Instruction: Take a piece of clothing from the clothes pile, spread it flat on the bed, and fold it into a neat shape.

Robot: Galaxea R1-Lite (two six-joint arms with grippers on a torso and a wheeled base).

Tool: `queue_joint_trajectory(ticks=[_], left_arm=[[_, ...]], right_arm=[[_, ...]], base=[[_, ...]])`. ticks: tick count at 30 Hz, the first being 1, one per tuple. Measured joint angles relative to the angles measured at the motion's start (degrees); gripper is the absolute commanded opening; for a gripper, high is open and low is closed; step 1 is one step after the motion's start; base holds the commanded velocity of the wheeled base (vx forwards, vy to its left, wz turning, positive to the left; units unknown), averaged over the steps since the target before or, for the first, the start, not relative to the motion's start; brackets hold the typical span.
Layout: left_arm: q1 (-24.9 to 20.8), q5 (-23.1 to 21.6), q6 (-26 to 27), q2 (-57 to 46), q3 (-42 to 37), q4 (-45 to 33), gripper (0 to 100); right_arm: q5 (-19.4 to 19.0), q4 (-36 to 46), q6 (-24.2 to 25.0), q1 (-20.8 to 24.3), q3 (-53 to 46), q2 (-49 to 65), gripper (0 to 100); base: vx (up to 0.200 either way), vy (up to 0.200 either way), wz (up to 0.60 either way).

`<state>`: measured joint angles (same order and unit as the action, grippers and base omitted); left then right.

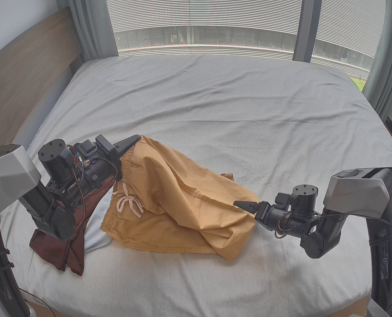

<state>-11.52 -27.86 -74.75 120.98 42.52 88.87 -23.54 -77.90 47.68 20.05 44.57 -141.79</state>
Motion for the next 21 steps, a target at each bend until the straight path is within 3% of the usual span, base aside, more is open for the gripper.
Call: queue_joint_trajectory(ticks=[7,13,21], left_arm=[[0.3,0.0,0.0,0.3,0.5,0.0,0],[0.5,0.1,0.0,0.4,0.8,0.0,0],[0.5,0.1,0.0,0.5,1.0,0.0,0]], right_arm=[[-3.1,-10.0,1.2,-0.3,-7.3,0.9,100],[-8.5,-10.6,1.4,-2.7,-13.0,3.1,100],[-10.9,-10.7,1.5,-4.5,-14.8,6.8,100]], base=[[0.0,0.0,0.0],[0.0,0.0,0.0],[0.0,0.0,0.0]])
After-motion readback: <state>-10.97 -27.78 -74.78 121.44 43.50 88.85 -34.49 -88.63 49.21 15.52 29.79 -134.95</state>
